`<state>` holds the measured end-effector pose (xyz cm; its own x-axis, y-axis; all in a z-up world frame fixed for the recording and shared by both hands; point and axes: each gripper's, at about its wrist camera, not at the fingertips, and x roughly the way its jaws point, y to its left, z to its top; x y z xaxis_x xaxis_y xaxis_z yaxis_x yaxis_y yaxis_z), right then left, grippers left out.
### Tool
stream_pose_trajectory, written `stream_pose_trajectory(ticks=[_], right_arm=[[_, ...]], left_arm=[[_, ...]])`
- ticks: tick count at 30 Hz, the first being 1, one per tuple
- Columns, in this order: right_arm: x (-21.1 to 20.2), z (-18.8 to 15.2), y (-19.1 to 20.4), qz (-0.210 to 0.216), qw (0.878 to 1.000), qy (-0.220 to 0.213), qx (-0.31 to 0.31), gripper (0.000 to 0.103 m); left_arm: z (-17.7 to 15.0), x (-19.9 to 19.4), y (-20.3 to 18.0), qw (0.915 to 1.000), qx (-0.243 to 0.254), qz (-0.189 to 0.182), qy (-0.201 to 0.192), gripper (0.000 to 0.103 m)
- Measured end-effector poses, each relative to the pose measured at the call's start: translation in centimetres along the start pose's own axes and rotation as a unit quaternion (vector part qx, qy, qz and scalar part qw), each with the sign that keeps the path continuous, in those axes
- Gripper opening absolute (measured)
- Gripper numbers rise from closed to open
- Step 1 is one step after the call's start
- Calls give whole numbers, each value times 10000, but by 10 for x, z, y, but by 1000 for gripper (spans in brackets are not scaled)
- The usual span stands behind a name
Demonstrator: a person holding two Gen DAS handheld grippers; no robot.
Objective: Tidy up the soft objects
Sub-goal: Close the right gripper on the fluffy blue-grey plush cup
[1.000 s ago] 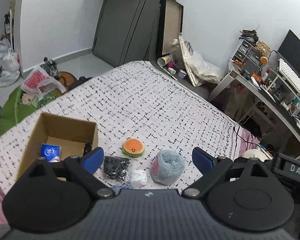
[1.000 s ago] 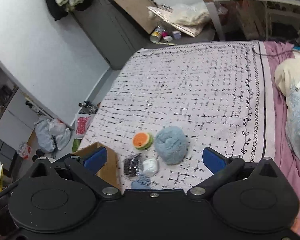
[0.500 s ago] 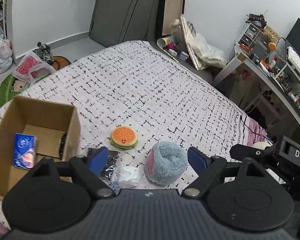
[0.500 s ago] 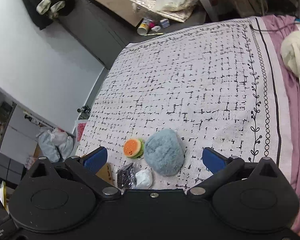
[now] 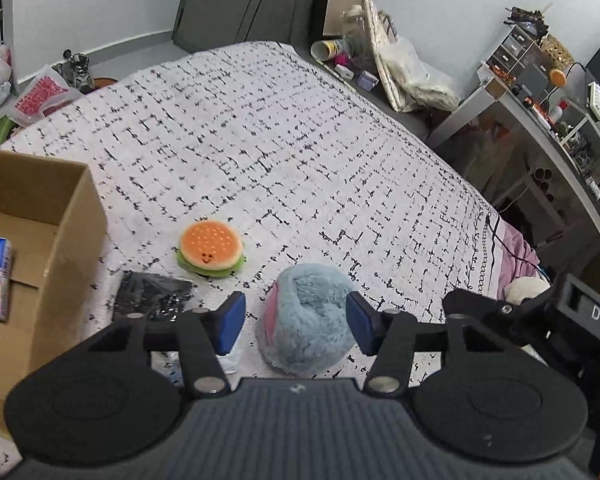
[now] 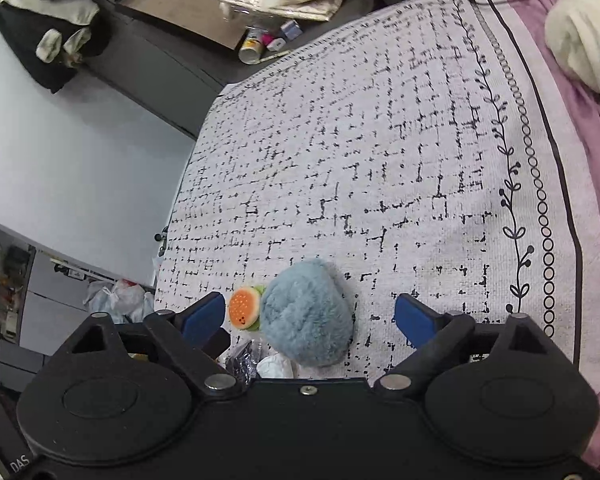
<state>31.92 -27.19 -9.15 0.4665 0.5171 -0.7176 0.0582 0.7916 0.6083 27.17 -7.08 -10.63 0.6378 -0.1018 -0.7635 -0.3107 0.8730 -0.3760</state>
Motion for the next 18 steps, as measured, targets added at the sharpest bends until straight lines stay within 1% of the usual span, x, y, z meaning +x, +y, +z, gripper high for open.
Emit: stream_pose_trajectory(ticks=[2, 6, 8, 12, 15, 18], right_arm=[[6, 1, -5, 16, 9999, 85, 78, 81], [20, 1, -16, -14, 9994, 237, 241, 75], [26, 1, -21, 18, 9989, 327, 349, 69], [36, 2, -25, 71, 9981, 447, 423, 65], [42, 2, -26, 39, 9978, 509, 431, 64], [47, 1, -28, 143, 9972, 490, 549, 62]], left_arm=[[-1, 8, -2, 10000, -31, 7, 56, 52], [-2, 23, -2, 9997, -162, 49, 196, 47], [-2, 29, -3, 9995, -202, 67, 244, 45], [-2, 39, -3, 9990, -245, 97, 347, 40], [-3, 44, -2, 9987, -286, 63, 407, 39], [-4, 48, 0, 9988, -305, 219, 327, 39]])
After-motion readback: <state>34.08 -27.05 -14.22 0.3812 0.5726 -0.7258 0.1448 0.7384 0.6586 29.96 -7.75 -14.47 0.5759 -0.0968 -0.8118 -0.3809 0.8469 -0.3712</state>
